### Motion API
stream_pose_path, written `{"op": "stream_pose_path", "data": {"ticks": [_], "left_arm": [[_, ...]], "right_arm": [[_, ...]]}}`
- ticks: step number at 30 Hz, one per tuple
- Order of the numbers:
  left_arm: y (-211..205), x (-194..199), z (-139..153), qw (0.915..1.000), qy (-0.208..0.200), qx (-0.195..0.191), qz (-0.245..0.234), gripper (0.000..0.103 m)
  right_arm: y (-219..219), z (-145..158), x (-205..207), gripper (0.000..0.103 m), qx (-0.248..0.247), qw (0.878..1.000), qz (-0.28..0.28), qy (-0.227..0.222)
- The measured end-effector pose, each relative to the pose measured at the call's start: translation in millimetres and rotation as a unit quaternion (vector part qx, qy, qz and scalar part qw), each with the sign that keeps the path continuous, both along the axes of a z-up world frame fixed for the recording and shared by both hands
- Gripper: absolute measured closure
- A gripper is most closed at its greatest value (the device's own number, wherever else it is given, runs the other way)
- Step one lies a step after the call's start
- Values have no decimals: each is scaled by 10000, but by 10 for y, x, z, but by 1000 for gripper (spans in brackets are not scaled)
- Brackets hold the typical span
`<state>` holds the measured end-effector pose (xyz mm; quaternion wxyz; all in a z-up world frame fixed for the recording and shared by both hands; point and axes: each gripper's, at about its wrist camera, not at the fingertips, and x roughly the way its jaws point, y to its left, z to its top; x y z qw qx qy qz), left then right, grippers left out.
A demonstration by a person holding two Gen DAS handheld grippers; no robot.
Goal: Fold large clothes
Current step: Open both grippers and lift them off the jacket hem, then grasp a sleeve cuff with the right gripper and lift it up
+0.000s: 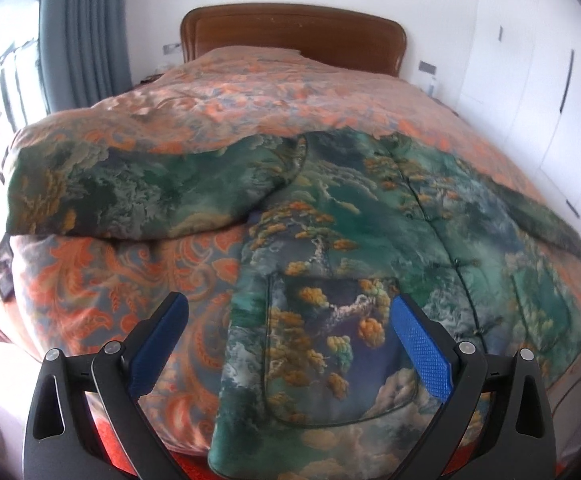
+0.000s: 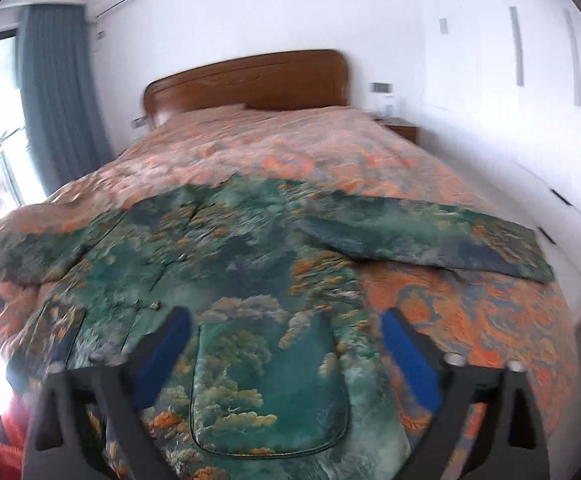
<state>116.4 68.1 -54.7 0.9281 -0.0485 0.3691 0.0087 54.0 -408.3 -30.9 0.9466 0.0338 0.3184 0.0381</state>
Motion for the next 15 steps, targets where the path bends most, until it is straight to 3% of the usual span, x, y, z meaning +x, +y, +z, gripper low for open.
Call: {"op": "stream_pose_path", "data": {"ticks": [5, 10, 13, 15], "left_arm": [[-48, 11, 14, 10000, -10, 52, -58, 2], [-186, 25, -7, 9996, 36, 201, -219, 2], [-233, 24, -7, 9993, 43, 273, -240, 2], [-250, 22, -5, 9991, 52, 341, -232, 2]], "right_arm": [[-172, -37, 122, 0, -54, 9998, -61, 203], [-672, -58, 331, 0, -109, 9959, -683, 580], [-1261, -134, 487, 0, 355, 9870, -1331, 824], [-1836, -238, 545, 0, 1143, 9730, -1817, 851]]}}
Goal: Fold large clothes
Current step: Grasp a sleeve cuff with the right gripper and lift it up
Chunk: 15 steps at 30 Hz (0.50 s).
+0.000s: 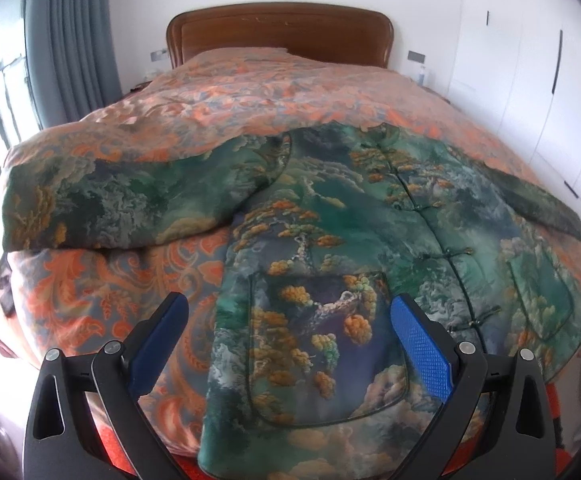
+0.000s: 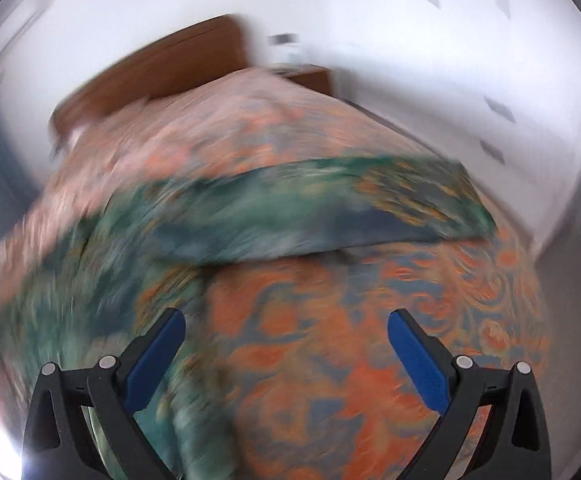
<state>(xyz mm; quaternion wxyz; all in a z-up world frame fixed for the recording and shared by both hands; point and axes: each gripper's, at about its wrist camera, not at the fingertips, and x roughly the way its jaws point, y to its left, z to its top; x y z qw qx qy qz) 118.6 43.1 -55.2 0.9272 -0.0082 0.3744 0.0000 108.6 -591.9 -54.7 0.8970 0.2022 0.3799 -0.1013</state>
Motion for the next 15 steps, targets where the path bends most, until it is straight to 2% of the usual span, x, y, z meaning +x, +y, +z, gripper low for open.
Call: {"op": "stream_pose_path", "data": {"ticks": [2, 4, 6, 7, 8, 11, 15], "left_arm": [[-7, 1, 3, 10000, 13, 35, 15, 2], [-11, 4, 6, 10000, 29, 56, 35, 2], [-21, 8, 7, 9999, 49, 81, 59, 2], [-28, 13, 7, 9999, 64, 101, 67, 2], [-38, 18, 7, 9999, 79, 122, 69, 2], [-78, 41, 1, 9997, 123, 213, 43, 2], [-144, 70, 2, 9994, 161, 312, 28, 2]], "right_arm": [[-495, -135, 25, 0, 718, 9960, -518, -109], [-884, -284, 31, 0, 1344, 9864, -928, -172], [-1295, -508, 7, 0, 2160, 9652, -1443, -315], [-1377, -570, 6, 0, 2383, 9577, -1566, -379], [-1513, -676, -13, 0, 2708, 9446, -1778, -521], [-1706, -862, -7, 4, 3147, 9210, -2129, -855], [-1844, -1038, 121, 19, 3439, 9029, -2297, -1175]]}}
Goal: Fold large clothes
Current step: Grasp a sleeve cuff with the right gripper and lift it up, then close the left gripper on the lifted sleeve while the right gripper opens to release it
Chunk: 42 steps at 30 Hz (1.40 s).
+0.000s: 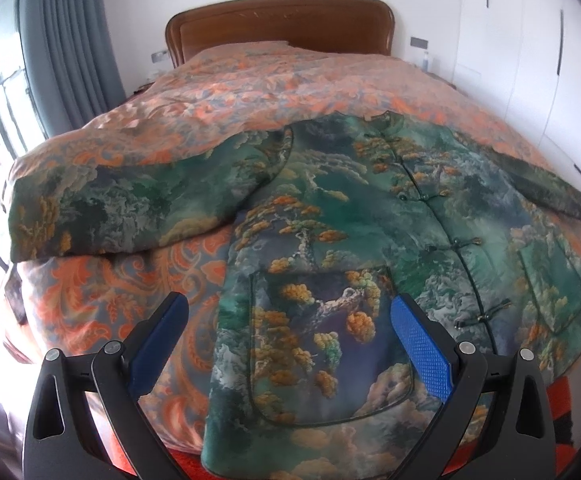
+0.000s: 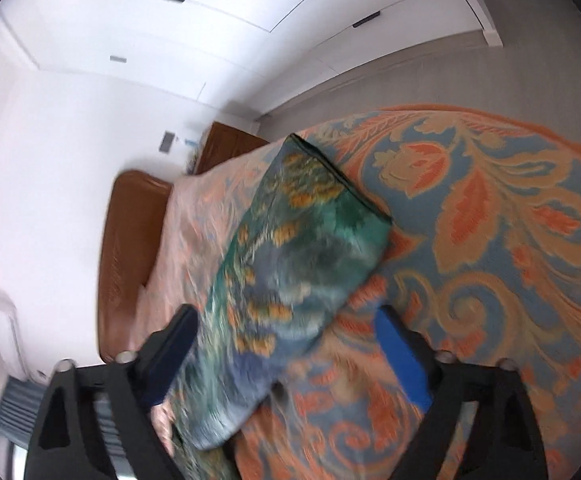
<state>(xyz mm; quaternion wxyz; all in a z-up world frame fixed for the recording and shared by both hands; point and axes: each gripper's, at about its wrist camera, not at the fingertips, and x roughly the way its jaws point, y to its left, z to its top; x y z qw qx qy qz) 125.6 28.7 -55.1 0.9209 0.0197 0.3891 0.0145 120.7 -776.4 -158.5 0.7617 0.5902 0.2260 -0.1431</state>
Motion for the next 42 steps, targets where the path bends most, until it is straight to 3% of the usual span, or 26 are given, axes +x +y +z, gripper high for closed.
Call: {"op": "stream_pose_path", "data": {"ticks": [2, 5, 7, 10, 14, 19, 20, 21, 22, 23, 25, 27, 29, 33, 38, 42], "left_arm": [[-19, 1, -3, 10000, 12, 9, 0, 2], [-38, 0, -29, 10000, 66, 52, 30, 2], [-35, 4, -53, 9999, 123, 58, 52, 2], [-14, 4, -66, 9999, 143, 44, 68, 2], [1, 82, -55, 9999, 132, -89, 14, 2], [-114, 467, 167, 9947, 265, -797, -590, 2], [-171, 571, 273, 9908, 255, -1035, -836, 2], [-238, 674, 394, 9858, 233, -1273, -1066, 2], [-310, 750, 491, 9815, 211, -1441, -1240, 2], [-438, 868, 628, 9729, 214, -1673, -1579, 2], [-669, 1040, 816, 9615, 260, -1836, -2026, 2], [-1008, 1237, 1012, 9452, 300, -1968, -2587, 2], [-1344, 1441, 1158, 9287, 361, -2074, -3052, 2], [-1913, 1911, 1289, 9001, 717, -2394, -3570, 2], [-2260, 2346, 1213, 9007, 1105, -2622, -3284, 2], [-2436, 2390, 1118, 9068, 1322, -2423, -3185, 3]], "right_arm": [[-38, -79, 103, 20, 28, 10000, -77, 2], [-66, -193, 191, 31, 90, 9992, -356, 160], [-85, -254, 243, 77, 60, 9984, -475, 297], [-63, -196, 336, 89, -206, 9973, -503, 491], [206, 501, 528, 91, -1590, 9869, -20, 286], [1096, 1531, 796, 91, -3008, 9444, 1206, -565], [1340, 1691, 831, 91, -3285, 9304, 1459, -712], [1687, 1873, 880, 91, -3660, 9087, 1793, -902], [1870, 1943, 895, 91, -3840, 8974, 1939, -984], [2216, 2049, 918, 91, -4151, 8756, 2195, -1137], [2645, 2130, 952, 91, -4403, 8517, 2490, -1372], [3013, 2126, 973, 91, -4463, 8396, 2686, -1541], [3233, 2091, 974, 91, -4450, 8353, 2798, -1611], [3682, 1970, 881, 92, -4637, 8180, 3043, -1527], [3936, 1824, 694, 92, -4881, 8011, 3192, -1347], [4199, 1732, 606, 92, -5379, 7681, 3251, -1226]]}}
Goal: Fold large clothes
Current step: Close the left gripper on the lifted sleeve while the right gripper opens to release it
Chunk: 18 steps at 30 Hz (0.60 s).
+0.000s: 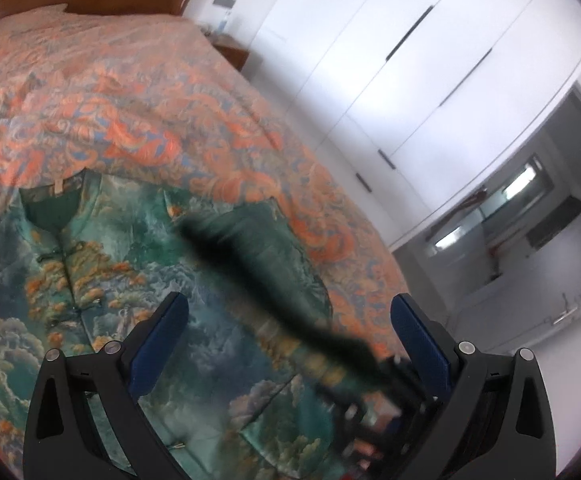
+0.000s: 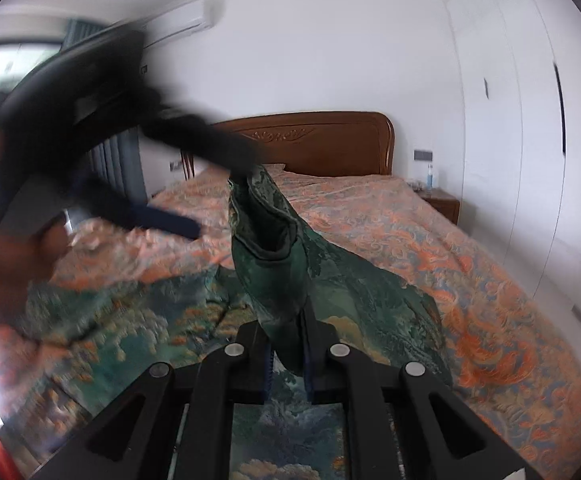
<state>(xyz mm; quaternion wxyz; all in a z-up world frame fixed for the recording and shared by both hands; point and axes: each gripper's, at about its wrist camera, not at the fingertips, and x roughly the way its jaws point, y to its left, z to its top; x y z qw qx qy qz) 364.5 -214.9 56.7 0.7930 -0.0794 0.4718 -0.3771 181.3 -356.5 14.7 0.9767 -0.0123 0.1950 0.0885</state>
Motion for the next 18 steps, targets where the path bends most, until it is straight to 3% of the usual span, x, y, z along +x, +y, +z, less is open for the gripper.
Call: {"op": "stream_pose_path", "data": {"ticks": [1, 3, 4, 5, 6, 11, 12, 13, 14, 15, 18], "left_arm": [[-44, -15, -22, 10000, 25, 91, -28, 5], [-75, -50, -70, 9997, 100, 226, -80, 32], [-74, -62, -109, 9993, 187, 313, -110, 62], [-75, -37, -147, 9990, 250, 365, -108, 84], [-62, -26, -178, 9988, 298, 365, -97, 90], [138, 62, -207, 9982, 110, 566, 171, 97], [218, 85, -168, 9971, -90, 703, 273, 97], [285, 117, -148, 9964, -178, 760, 322, 97], [396, 167, -128, 9958, -227, 799, 386, 97], [553, 227, -111, 9947, -272, 857, 495, 97], [971, 368, -165, 9896, -341, 1125, 825, 97]], "right_arm": [[74, -19, -51, 92, -142, 9999, 32, -10], [176, -107, -82, 92, -338, 9994, 85, -11], [203, -126, -100, 92, -357, 9993, 104, -2], [225, -159, -114, 92, -346, 9993, 119, 0], [232, -169, -115, 92, -332, 9994, 110, 5], [238, -228, -107, 87, -126, 9997, 148, 145], [230, -211, -117, 75, -76, 9997, 168, 152], [214, -191, -126, 47, 11, 9995, 237, 222], [186, -178, -145, 36, 110, 9992, 278, 269], [117, -158, -205, 28, 285, 9989, 287, 241], [-126, -156, -325, 28, 522, 9982, 140, 275]]}}
